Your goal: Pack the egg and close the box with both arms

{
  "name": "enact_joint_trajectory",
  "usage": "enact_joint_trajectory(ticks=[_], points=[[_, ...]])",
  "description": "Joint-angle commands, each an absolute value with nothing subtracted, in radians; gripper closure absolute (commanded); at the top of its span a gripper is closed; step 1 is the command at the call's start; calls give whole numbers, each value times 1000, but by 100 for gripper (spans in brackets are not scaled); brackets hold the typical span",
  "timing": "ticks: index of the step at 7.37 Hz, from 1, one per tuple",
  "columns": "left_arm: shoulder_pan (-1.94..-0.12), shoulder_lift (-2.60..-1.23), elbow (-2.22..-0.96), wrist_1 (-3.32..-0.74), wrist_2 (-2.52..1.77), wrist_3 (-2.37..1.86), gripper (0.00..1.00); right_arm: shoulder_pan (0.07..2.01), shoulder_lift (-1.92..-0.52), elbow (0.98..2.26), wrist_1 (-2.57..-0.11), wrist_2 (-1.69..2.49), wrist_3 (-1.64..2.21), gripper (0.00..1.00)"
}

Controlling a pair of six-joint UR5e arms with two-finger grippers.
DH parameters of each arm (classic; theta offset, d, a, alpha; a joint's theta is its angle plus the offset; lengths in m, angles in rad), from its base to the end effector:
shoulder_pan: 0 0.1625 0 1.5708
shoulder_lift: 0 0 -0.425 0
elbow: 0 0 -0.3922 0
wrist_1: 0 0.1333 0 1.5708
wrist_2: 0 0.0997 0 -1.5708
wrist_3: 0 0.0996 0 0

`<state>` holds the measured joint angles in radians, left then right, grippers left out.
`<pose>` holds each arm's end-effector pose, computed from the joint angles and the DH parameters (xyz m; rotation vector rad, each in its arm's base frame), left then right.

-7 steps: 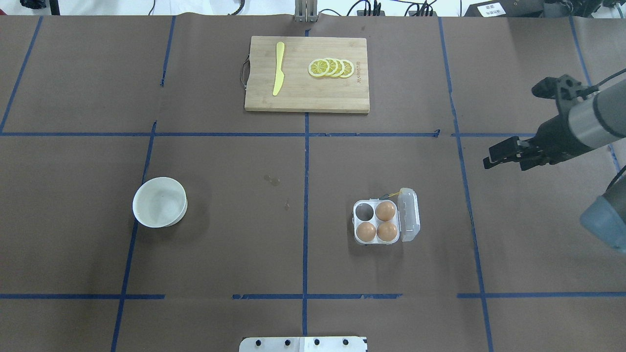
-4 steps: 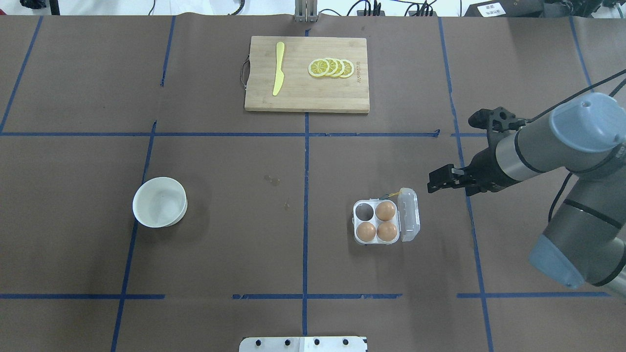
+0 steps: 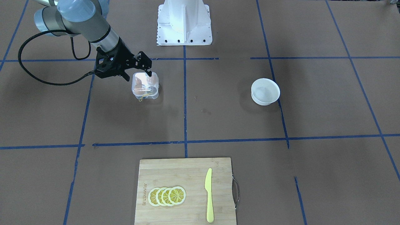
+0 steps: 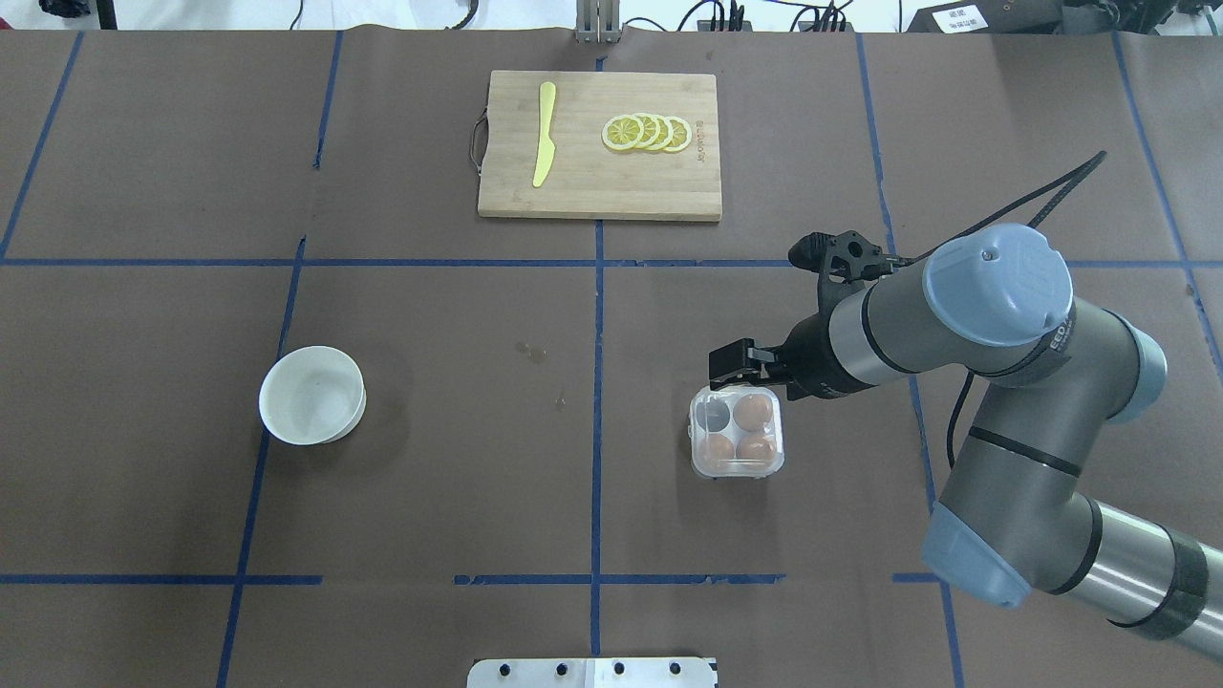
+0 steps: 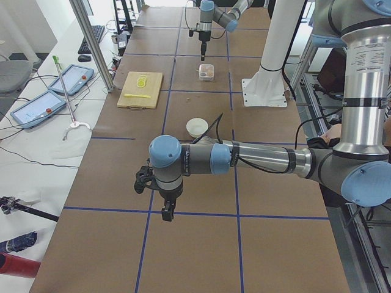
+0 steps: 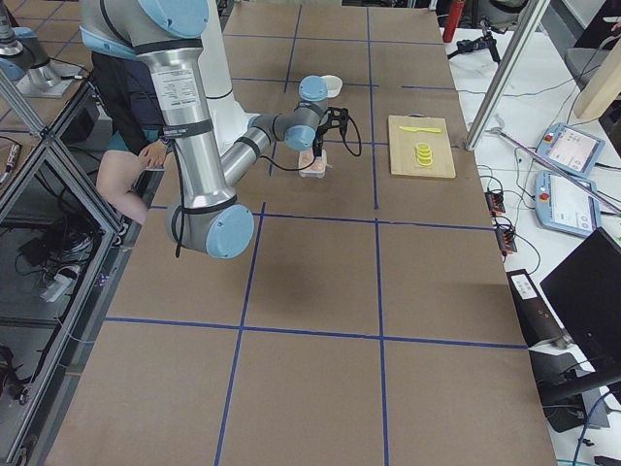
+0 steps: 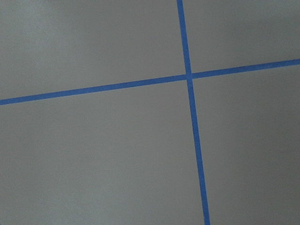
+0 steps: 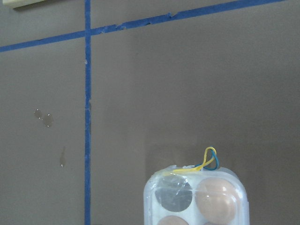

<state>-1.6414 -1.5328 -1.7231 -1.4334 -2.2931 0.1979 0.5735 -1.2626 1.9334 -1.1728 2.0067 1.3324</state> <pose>-0.1005 -0.4655 0.6195 0.0748 0.7191 0.1134 -0.4236 -0.3823 0.2797 0.0536 -1.1184 0.0665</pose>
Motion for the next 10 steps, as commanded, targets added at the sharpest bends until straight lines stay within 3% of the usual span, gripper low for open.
enact_joint_trajectory(ticks=[1,4,6,10], points=[[-1641,-1536,-1721,-1433,-2292,198,0,569,-1250,1931,-1184,2005,1338,0],[-1641,-1536,-1720,-1434,-2292,199,0,633,-1233,1942,-1423,2008,1303,0],[-1641,-1536,-1715,-1437,-2292,199,0,711,-1249,1947,-1532,2013,1080,0],[-1640,-1536,-1709,-1460,-2292,199,0,1048,-1489,1937,-1585,2115,453,0]])
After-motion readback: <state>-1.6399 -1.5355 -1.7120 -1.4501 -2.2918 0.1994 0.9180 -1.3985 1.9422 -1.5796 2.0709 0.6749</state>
